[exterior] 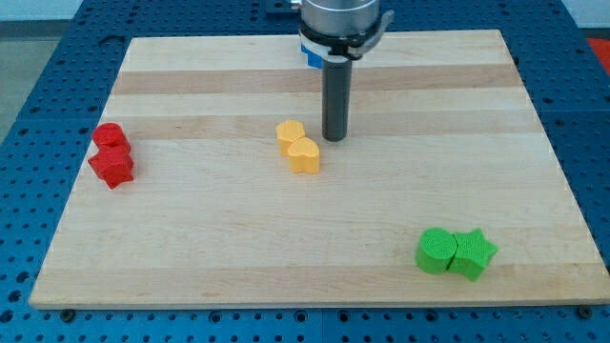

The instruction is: Point at the blue cube

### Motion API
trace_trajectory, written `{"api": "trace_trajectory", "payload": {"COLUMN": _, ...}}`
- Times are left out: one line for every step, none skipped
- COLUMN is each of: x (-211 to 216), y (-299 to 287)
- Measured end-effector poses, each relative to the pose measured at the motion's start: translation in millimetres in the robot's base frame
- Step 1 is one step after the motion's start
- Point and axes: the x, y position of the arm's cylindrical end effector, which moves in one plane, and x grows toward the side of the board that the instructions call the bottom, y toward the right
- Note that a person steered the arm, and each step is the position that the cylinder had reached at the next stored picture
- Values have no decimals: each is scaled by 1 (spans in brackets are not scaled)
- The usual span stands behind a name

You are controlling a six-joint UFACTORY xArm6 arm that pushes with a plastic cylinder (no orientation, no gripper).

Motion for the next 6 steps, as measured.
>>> {"api": "trace_trajectory", "payload": {"x": -23, "y": -28}}
{"api": "trace_trajectory", "payload": {"x": -48, "y": -63}}
{"api": "trace_trajectory", "payload": {"x": -65, "y": -87}}
{"api": "trace_trajectory", "payload": {"x": -83, "y": -93}}
{"api": "trace_trajectory", "payload": {"x": -120, "y": -85}}
{"api": "trace_trajectory", "payload": {"x": -150, "y": -85}}
